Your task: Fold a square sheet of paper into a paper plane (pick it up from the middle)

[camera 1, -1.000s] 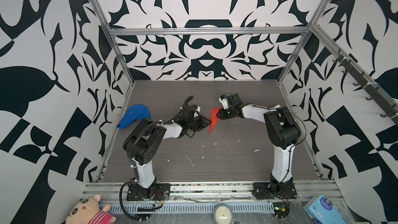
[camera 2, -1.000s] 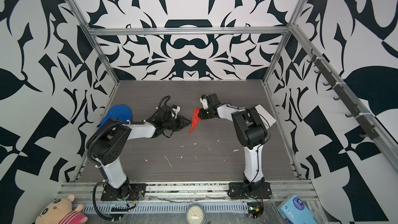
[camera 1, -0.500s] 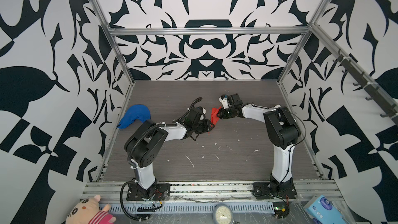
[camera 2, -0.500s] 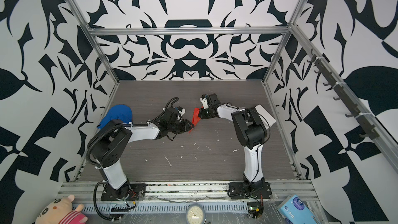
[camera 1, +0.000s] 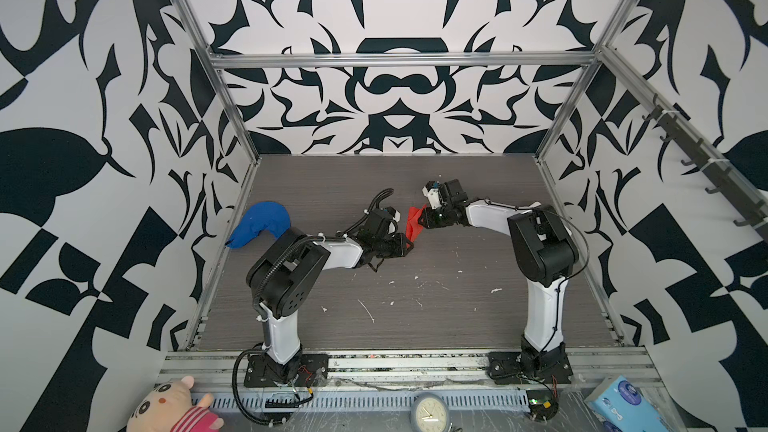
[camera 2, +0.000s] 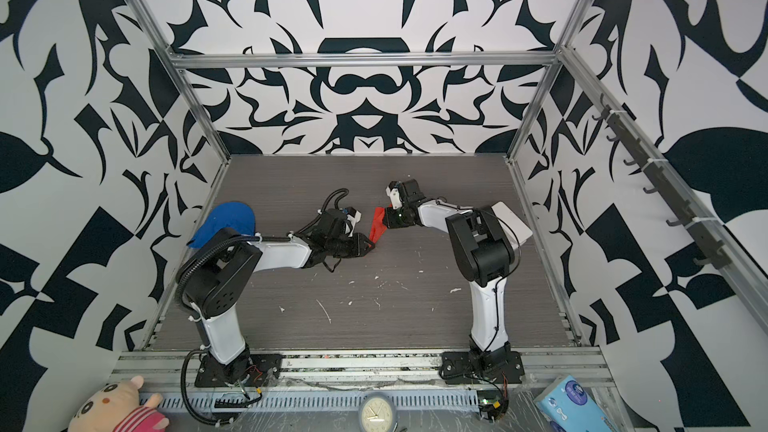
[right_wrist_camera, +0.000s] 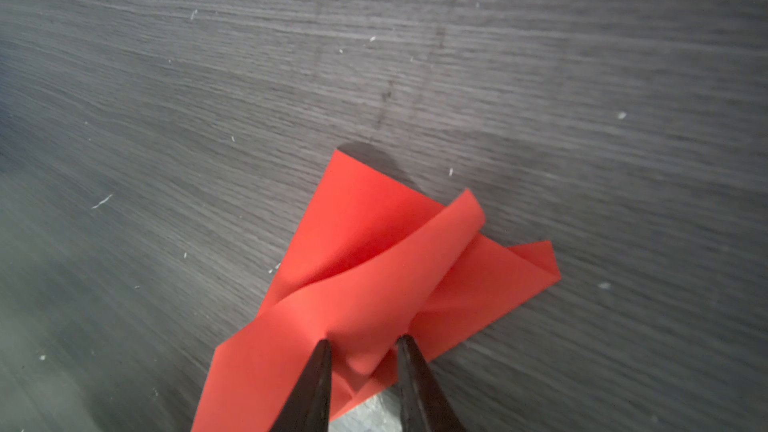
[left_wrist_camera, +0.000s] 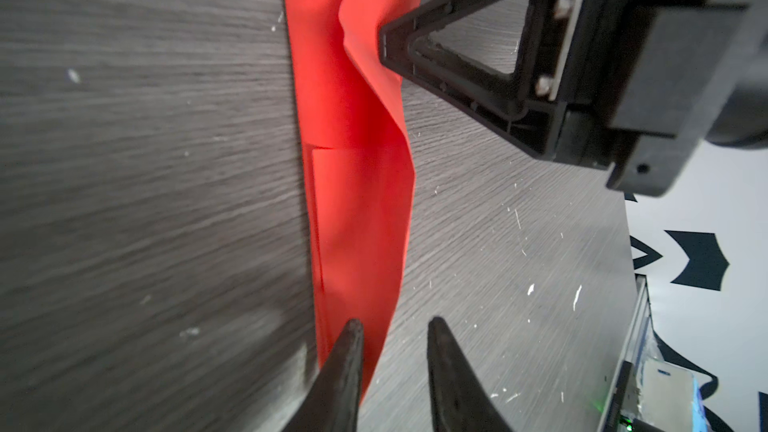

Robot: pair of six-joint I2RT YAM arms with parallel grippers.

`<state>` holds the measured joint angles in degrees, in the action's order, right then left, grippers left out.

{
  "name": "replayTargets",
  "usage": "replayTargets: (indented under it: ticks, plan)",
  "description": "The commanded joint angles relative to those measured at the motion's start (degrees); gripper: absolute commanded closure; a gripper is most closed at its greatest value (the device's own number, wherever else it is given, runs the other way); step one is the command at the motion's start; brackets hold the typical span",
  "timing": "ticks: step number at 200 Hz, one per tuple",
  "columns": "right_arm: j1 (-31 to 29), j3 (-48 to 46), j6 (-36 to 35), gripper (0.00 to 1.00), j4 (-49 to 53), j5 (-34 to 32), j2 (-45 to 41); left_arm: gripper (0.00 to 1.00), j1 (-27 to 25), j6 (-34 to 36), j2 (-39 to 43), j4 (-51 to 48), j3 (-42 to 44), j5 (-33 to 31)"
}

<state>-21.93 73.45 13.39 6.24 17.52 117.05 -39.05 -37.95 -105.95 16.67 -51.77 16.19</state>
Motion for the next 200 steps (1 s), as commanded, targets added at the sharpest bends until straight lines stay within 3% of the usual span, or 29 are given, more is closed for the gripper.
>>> replayTargets:
  ticks: [1, 143, 200]
  plan:
    - [0.17, -0.94, 0.31, 0.69, 6.43, -3.98, 3.53, 0.69, -0.54, 5.00, -1.18, 0.74, -1.39, -1.47]
    - [0.18, -0.50, 0.58, 0.70, 6.42, -2.93, 4.23, 0.75, -1.91, 15.47, -3.68, -0.54, -3.51, -6.79]
    - [0.22, -0.50, 0.45, 0.70, 6.41, -2.58, 4.34, 0.81, -1.91, 15.04, -4.70, -0.85, -3.73, -8.08]
